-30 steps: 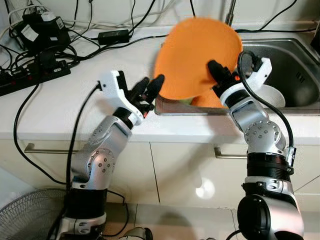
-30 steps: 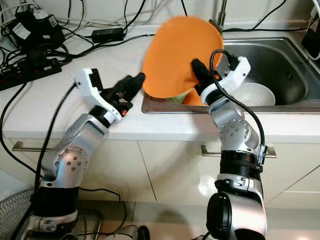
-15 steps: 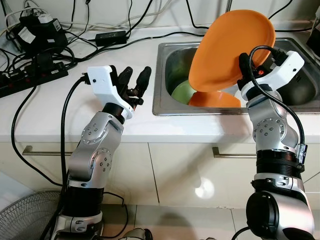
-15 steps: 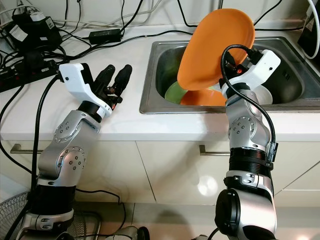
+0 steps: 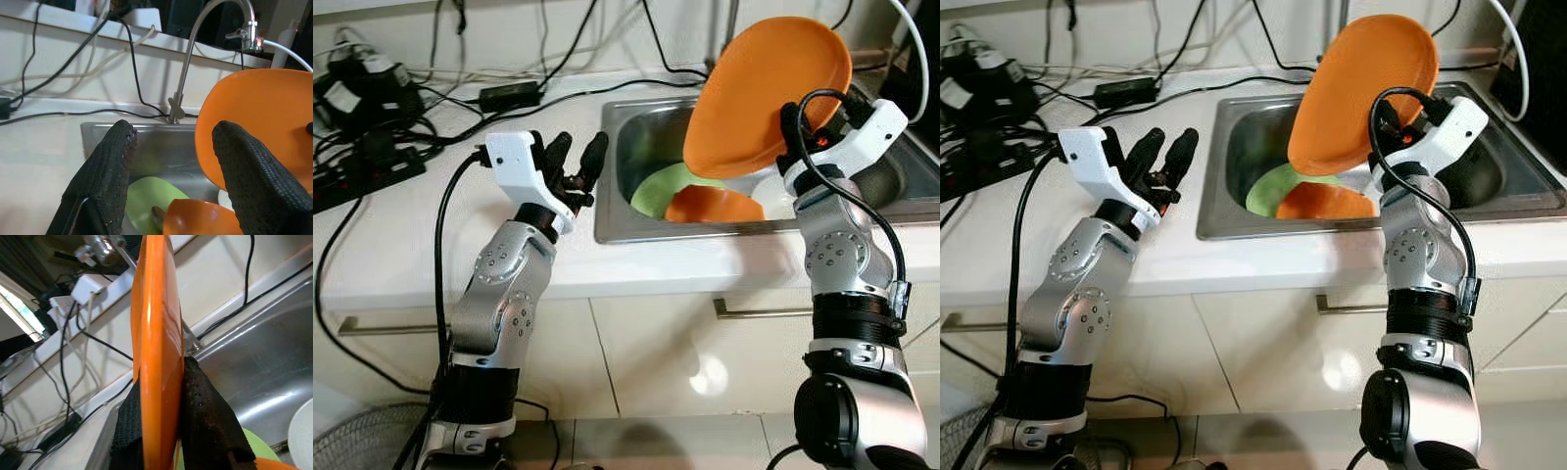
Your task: Kitchen organization
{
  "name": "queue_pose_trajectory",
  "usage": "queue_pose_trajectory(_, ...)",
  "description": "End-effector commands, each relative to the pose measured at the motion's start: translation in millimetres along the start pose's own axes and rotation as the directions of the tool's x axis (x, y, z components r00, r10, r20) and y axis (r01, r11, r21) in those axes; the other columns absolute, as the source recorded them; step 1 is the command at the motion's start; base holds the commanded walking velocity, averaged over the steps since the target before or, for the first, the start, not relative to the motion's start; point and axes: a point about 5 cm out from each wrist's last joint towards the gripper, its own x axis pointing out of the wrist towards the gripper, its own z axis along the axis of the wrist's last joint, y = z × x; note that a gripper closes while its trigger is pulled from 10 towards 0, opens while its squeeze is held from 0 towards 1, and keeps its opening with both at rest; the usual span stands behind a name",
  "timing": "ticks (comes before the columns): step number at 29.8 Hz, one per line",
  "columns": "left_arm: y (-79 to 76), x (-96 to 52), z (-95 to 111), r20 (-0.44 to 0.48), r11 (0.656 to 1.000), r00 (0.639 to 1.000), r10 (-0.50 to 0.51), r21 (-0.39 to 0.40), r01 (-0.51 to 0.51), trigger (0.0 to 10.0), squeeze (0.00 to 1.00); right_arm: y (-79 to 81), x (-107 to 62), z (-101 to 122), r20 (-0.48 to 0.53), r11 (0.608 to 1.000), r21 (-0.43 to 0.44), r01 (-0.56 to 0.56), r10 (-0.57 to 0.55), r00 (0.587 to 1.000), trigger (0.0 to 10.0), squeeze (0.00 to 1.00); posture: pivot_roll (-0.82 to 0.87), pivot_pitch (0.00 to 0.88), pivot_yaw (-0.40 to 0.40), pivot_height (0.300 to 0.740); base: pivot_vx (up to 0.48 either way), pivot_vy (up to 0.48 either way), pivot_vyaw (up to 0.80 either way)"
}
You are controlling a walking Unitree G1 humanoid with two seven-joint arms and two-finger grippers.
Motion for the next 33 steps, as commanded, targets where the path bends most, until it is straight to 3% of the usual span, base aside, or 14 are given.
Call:
queue_pose_trajectory(1, 3.5, -0.6, -0.6, -0.001, 1.000, 1.000, 0.011, 0.013, -0.011, 10.0, 0.00, 11.6, 4.5, 5.9, 0.031, 0.999, -0.011, -0.037, 0.038, 0.999, 0.0, 0.00, -0.06, 0.052, 0.116, 0.740, 0.330, 0.000, 0.00)
queue_pose_trajectory(33, 2.4, -0.6, -0.5, 0.002, 1.000, 1.000, 0.006, -0.005, -0.006, 10.0, 0.00, 13.8, 4.5, 1.7, 0.014, 0.999, -0.007, -0.044, 0.044, 0.999, 0.0, 0.00, -0.06, 0.053, 0.113, 0.740, 0.333, 0.000, 0.00)
